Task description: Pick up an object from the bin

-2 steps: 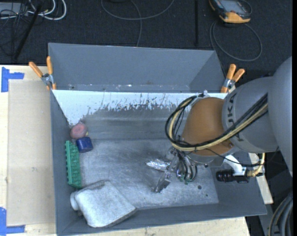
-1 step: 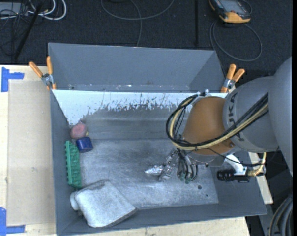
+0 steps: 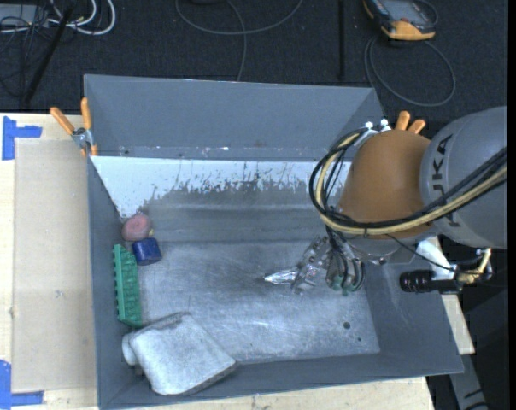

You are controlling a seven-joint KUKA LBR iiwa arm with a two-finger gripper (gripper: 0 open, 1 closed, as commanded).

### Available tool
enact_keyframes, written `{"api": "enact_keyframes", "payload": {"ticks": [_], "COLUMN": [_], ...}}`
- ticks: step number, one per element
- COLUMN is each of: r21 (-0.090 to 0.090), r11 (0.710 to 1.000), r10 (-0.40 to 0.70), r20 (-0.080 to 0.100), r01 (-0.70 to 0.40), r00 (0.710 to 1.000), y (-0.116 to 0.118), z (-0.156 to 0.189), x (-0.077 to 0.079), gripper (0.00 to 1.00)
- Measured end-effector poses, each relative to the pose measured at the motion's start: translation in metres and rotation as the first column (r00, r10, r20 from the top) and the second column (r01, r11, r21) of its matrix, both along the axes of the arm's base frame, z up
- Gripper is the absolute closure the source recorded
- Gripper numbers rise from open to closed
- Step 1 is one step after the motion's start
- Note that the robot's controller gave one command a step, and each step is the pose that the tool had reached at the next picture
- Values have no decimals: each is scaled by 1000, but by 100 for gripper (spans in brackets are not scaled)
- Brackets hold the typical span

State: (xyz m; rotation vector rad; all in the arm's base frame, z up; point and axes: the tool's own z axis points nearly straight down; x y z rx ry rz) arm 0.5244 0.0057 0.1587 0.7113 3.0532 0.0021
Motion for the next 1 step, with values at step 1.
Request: {"api": "enact_keyframes", "payload": {"ticks": [1], "r21": [0], "r11": [981], "r10": [195], "r20": [-5], "r01": [-195], "r00": [981], "y": [2], "z": [46], "x": [1], "gripper": [100]}}
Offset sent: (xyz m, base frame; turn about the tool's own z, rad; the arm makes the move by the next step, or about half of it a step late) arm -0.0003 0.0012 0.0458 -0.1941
